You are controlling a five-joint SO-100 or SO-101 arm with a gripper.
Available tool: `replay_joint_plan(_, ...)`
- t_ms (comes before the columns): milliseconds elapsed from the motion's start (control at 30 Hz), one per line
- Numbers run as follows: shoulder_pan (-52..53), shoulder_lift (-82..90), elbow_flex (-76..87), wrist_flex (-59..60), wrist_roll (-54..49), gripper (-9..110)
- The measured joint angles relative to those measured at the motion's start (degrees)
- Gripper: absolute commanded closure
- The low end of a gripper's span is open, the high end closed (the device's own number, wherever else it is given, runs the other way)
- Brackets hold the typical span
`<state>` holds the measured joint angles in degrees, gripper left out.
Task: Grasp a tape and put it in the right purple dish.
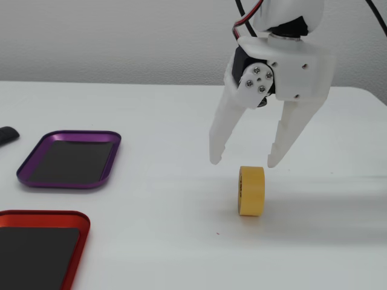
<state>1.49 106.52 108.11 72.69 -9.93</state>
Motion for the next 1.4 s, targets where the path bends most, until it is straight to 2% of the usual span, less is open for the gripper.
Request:
replay_joint_plan(367,0.0,0.0,1.1,-0.8,-0.1,83)
replay_joint_plan(500,-0.1,0.0,4.6,-4.0,-0.1,79)
replay_joint_plan(700,-0.2,0.0,9.9,-9.2,-0.1,79)
replay_joint_plan(800,-0.2,0.1,10.7,-10.8,-0.2,86)
replay_joint_plan(933,-0.2,0.1,10.8,-12.7,-0.2,102)
replay_joint_plan(1233,7.6,0.1,10.7,-16.0,-0.2,102)
replay_joint_plan(1400,8.4,0.1,10.7,-16.1,-0.2,102)
